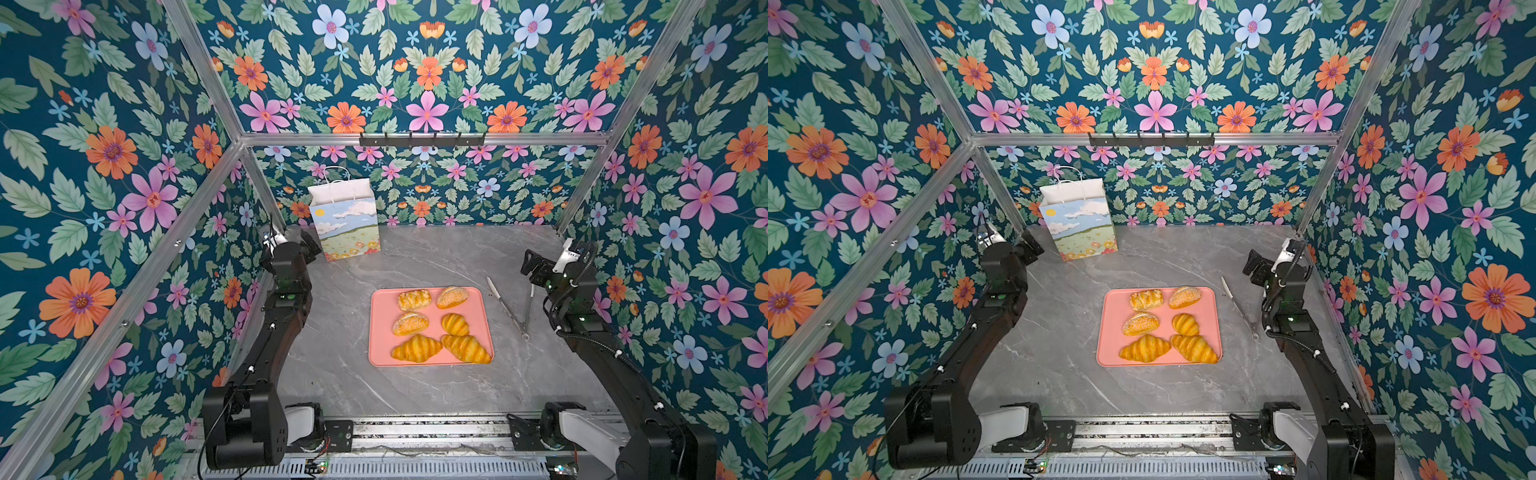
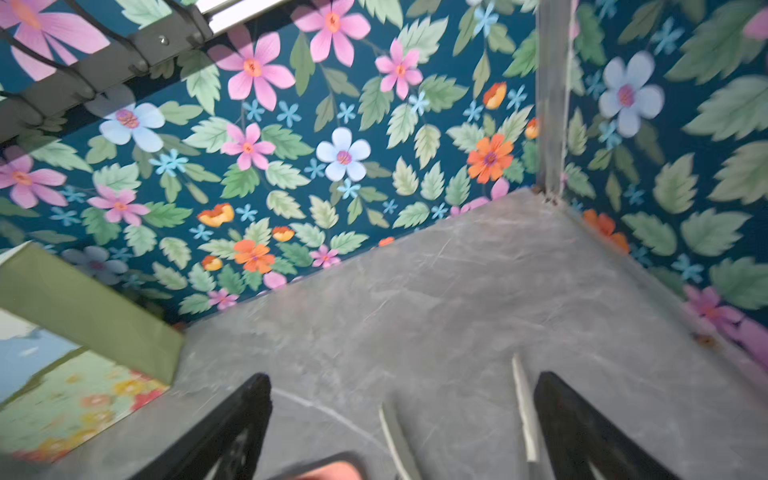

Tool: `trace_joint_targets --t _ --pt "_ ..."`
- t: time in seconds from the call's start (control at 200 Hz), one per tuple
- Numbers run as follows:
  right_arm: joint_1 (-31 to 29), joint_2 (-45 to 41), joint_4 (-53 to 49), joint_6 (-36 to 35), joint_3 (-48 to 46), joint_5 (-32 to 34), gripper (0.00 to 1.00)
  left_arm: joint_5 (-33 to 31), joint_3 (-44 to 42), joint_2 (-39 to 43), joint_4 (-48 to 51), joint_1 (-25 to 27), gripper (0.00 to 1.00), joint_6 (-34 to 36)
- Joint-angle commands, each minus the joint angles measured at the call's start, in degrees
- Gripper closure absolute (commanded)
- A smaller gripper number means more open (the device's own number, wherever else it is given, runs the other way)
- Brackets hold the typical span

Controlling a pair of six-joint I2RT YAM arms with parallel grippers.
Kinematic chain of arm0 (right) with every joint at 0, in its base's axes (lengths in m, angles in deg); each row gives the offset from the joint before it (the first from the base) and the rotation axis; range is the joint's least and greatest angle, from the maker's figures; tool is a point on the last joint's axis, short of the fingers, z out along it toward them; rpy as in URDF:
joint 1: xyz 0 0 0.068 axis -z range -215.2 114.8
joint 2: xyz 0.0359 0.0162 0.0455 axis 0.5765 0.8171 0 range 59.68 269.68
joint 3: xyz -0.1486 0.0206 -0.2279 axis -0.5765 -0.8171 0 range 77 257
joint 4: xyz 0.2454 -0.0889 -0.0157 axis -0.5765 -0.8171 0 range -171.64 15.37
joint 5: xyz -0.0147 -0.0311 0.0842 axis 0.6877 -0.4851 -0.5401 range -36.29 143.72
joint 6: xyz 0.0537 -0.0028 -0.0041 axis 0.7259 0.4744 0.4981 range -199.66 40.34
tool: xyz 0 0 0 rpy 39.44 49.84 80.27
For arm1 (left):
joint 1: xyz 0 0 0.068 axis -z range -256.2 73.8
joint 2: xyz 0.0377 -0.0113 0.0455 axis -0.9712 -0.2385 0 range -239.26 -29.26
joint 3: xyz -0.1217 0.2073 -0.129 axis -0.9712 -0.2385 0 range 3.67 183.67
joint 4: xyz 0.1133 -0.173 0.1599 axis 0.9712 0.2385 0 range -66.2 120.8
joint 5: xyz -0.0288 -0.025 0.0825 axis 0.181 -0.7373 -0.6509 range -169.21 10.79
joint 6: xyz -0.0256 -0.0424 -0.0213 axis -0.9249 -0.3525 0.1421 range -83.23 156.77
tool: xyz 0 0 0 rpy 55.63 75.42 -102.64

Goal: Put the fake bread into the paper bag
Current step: 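Grasp the paper bag's edge with left gripper while right arm nears tongs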

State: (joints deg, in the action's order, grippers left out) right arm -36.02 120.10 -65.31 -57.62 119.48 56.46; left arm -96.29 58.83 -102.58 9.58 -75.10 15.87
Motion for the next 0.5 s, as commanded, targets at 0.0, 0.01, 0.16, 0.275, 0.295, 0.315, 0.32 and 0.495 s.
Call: trace_joint_targets --t 0.0,0.01,0.16,0.275,0.295,0.315,0.32,0.495 --pt "0.0 0.7 -8.3 8.8 2.2 -12.4 0.01 5.2 8.7 -3.8 14.0 -0.1 0.00 -2.5" --pt "-0.1 0.8 -8.1 8.7 2.4 -13.8 0.01 5.5 9.9 -4.2 14.5 -0.2 0.00 -2.4" --pt "-0.1 2.4 0.5 11.0 -1.0 -28.2 0.01 8.9 24.3 -12.2 21.2 -1.2 0.00 -1.9" --pt "-1.5 4.6 -0.4 10.1 -1.4 -30.3 0.01 15.9 35.9 -19.8 26.8 -3.3 0.00 -2.0" --pt "-2.3 5.0 -1.7 9.2 -1.0 -29.9 0.01 17.2 37.9 -21.5 27.7 -3.7 0.00 -2.0" --pt "-3.2 5.4 -3.1 8.0 -0.5 -29.2 0.01 17.9 40.0 -23.0 28.9 -3.9 0.00 -2.0" --pt "-3.5 5.5 -3.5 7.7 -0.4 -29.0 0.01 18.1 40.6 -23.4 29.3 -4.0 0.00 -2.0" --pt "-9.5 9.4 -3.1 5.5 -0.3 -28.6 0.01 22.6 56.7 -34.3 37.6 -5.8 0.05 -2.0"
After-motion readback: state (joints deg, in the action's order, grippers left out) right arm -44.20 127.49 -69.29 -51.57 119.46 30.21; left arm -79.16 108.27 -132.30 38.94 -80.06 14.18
